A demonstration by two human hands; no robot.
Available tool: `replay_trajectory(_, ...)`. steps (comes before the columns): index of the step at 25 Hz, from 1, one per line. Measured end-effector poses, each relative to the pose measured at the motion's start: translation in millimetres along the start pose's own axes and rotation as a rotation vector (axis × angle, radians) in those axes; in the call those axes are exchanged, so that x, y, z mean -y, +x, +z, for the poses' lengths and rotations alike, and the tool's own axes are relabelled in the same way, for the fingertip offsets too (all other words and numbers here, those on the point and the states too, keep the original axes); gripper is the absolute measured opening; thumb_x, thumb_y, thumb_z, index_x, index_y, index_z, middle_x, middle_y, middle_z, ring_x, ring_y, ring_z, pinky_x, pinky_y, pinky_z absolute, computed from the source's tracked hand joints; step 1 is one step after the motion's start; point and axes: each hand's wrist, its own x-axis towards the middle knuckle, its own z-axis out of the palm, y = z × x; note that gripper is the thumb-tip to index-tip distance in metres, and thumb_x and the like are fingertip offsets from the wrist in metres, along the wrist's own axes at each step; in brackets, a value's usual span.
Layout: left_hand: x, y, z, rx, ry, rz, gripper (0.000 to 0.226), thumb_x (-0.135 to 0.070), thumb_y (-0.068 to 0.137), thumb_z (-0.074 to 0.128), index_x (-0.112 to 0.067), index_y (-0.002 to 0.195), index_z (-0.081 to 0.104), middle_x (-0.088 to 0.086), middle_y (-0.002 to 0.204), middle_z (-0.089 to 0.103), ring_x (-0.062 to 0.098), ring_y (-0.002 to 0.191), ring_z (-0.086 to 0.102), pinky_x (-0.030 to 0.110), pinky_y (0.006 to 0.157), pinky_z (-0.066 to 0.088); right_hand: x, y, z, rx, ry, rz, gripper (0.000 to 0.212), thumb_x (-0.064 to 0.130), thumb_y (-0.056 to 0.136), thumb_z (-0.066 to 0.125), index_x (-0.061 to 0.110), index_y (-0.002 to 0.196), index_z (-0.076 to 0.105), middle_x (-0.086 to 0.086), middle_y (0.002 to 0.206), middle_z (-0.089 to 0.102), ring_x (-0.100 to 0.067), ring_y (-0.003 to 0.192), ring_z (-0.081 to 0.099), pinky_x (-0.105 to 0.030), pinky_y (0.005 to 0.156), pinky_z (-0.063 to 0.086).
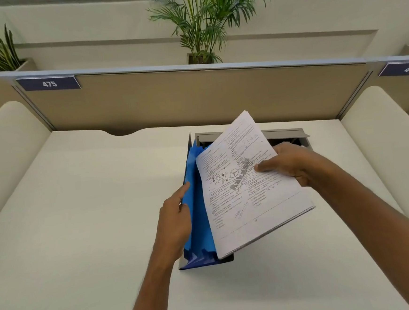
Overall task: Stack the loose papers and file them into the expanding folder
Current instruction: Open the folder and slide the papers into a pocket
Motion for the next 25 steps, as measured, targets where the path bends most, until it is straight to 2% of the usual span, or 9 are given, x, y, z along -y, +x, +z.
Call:
replay_trajectory(1,0,-1,0,0.018,-0.022,0.002,0.057,0.0,0.105,0.036,-0.028,0.153,0.048,-0.017,0.144,0.056,-0.031,0.093,0.056,-0.006,0.076,0.043,2,-1,3,-0.016,-0.01,-0.01,0.026,0.003,0.088,0.078,0.0,0.114,0.074,-0.016,0.1,0.081,-0.034,0.076,0.082,-0.051,0.073,0.067)
replay_trajectory(2,0,-1,2,0.028,-0.054,0.004,0.057,0.0,0.105,0.036,-0.03,0.152,0.048,-0.017,0.15,0.051,-0.018,0.103,0.063,0.0,0.082,0.048,3,-1,6,-0.041,-0.03,-0.03,0.026,0.003,0.088,0.078,0.001,0.114,0.075,-0.016,0.102,0.081,-0.034,0.078,0.081,-0.054,0.076,0.066)
replay_trajectory(4,-2,-3,8,0.029,-0.08,0.001,0.057,-0.001,0.105,0.037,-0.036,0.15,0.049,-0.023,0.144,0.054,0.013,0.093,0.071,0.013,0.076,0.054,7,-4,18,-0.111,-0.096,-0.089,0.024,0.003,0.086,0.076,0.0,0.11,0.075,-0.017,0.103,0.08,-0.036,0.081,0.08,-0.057,0.079,0.065)
replay_trajectory(6,-1,-3,15,0.027,-0.062,0.01,0.058,-0.002,0.105,0.039,-0.041,0.148,0.048,-0.04,0.117,0.063,0.009,0.071,0.06,0.015,0.063,0.049,12,-6,32,-0.195,-0.19,-0.155,0.02,0.003,0.085,0.07,-0.003,0.104,0.074,-0.02,0.1,0.078,-0.038,0.084,0.078,-0.056,0.078,0.065)
replay_trajectory(8,4,-1,21,0.025,-0.024,0.02,0.059,-0.002,0.103,0.038,-0.039,0.149,0.048,-0.051,0.088,0.063,0.003,0.062,0.054,0.019,0.06,0.049,17,-7,43,-0.258,-0.328,-0.202,0.012,0.003,0.085,0.067,-0.003,0.095,0.07,-0.018,0.097,0.073,-0.035,0.08,0.073,-0.043,0.064,0.064)
replay_trajectory(11,5,-1,26,0.025,-0.011,0.022,0.061,-0.002,0.101,0.038,-0.038,0.151,0.047,-0.034,0.082,0.068,0.002,0.047,0.043,0.026,0.055,0.046,23,-9,53,-0.317,-0.528,-0.244,0.01,0.003,0.09,0.068,0.002,0.088,0.059,-0.013,0.091,0.063,-0.024,0.067,0.058,-0.025,0.046,0.038)
replay_trajectory(16,2,-1,32,0.024,0.007,0.037,0.062,-0.002,0.101,0.036,-0.035,0.151,0.048,-0.023,0.05,0.051,0.003,0.039,0.036,0.015,0.043,0.032,36,-17,59,-0.355,-0.677,-0.287,0.018,0.006,0.092,0.071,0.008,0.098,0.055,-0.008,0.085,0.054,-0.017,0.06,0.048,-0.023,0.045,0.034)
replay_trajectory(21,0,-2,34,0.038,0.012,0.038,0.064,0.0,0.1,0.034,-0.035,0.153,0.047,-0.024,0.043,0.047,0.004,0.037,0.035,0.013,0.041,0.03,47,-21,56,-0.392,-0.76,-0.308,0.023,0.003,0.089,0.072,0.008,0.094,0.05,-0.003,0.075,0.045,-0.017,0.058,0.045,-0.026,0.047,0.035)
replay_trajectory(25,-2,-3,40,0.003,-0.018,0.029,0.064,0.001,0.1,0.036,-0.035,0.153,0.047,-0.018,0.052,0.048,0.003,0.039,0.04,0.014,0.042,0.032,46,-16,77,-0.344,-0.725,-0.278,0.019,0.002,0.09,0.071,0.005,0.105,0.059,-0.013,0.095,0.059,-0.032,0.088,0.067,-0.03,0.066,0.045)
